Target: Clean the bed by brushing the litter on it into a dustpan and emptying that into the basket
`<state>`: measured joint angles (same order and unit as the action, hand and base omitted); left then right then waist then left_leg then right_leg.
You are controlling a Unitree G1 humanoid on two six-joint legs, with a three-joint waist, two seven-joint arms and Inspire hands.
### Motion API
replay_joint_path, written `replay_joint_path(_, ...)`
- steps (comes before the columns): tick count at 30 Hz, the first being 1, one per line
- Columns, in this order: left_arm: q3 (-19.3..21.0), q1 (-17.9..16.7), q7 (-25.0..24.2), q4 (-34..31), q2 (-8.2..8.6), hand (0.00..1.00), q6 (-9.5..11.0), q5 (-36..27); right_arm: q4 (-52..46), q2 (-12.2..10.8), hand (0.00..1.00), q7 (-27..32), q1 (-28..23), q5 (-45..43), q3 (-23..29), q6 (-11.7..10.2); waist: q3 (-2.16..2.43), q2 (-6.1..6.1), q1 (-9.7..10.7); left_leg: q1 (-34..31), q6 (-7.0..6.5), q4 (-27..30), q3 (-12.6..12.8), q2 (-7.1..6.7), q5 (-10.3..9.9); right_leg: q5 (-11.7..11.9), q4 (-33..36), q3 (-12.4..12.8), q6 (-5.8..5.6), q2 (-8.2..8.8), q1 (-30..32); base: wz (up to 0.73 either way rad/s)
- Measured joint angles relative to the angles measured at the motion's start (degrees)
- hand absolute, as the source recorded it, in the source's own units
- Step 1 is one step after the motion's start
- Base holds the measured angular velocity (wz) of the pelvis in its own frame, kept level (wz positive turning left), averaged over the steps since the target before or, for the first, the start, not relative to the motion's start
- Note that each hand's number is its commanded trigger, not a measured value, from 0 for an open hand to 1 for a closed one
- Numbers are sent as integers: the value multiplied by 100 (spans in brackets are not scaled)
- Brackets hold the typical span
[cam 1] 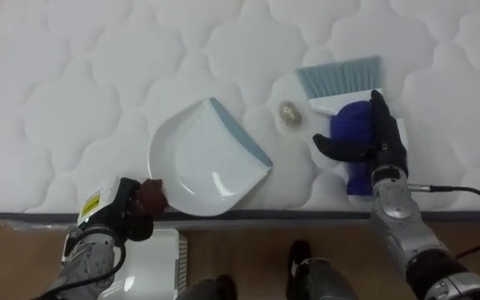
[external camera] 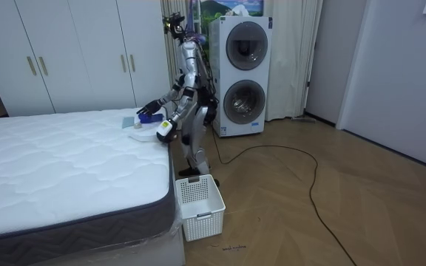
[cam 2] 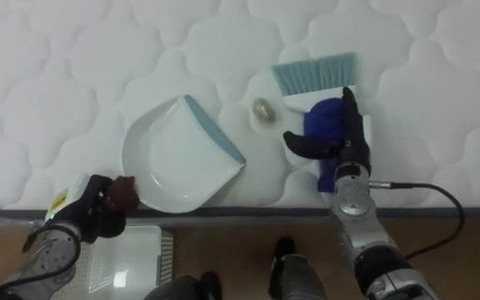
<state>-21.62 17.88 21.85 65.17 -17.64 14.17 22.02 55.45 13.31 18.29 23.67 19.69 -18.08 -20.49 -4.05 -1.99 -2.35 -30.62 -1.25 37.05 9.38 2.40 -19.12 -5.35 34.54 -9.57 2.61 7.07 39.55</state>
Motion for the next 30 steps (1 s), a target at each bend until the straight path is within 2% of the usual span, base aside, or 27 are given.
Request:
replay_joint_path(8,-91,-10,3,22,-1,100,-54,-3,514,25,0,-65,-1,-732,-145,6,0,-3,31,24,1,-36,-5,26,1,14,-90,-10,12,-23,-48,0)
replay_joint_path(13,-110,34,-143,21,-2,100,-54,4,832,56,0,-4,41,-1209,-141,-5,-2,-9,46,28,2,-40,-18,83,-1,23,-178,-145,12,-33,-141,6)
replay_joint_path(22,-110,58,-286,-2,-2,100,-100,3,970,141,0,62,-3,-1826,-74,66,-3,-10,59,22,2,-45,-93,101,-1,25,-265,-191,-5,-53,-233,5)
replay_joint_path(23,-110,62,-291,-2,-2,100,-104,2,986,147,56,76,-11,-1868,-79,65,-3,-10,61,21,3,-44,-104,101,-2,23,-279,-198,-8,-56,-241,5)
replay_joint_path(24,-116,67,-294,-1,-2,100,-117,-3,1079,153,74,142,4,-2028,-94,67,-3,-9,63,22,3,-45,-107,102,-1,23,-280,-215,-9,-52,-248,0)
replay_joint_path(25,-121,67,-294,-2,-1,100,-119,-3,1145,164,100,227,15,-2238,-95,78,-3,-10,59,18,2,-45,-106,101,-2,28,-290,-222,-16,-53,-248,0)
replay_joint_path(30,-119,67,-292,-38,-2,100,-156,4,1212,263,100,742,0,-3072,-55,239,-3,-10,47,-8,-6,-45,-114,93,-6,36,-293,-285,-29,-29,-242,2)
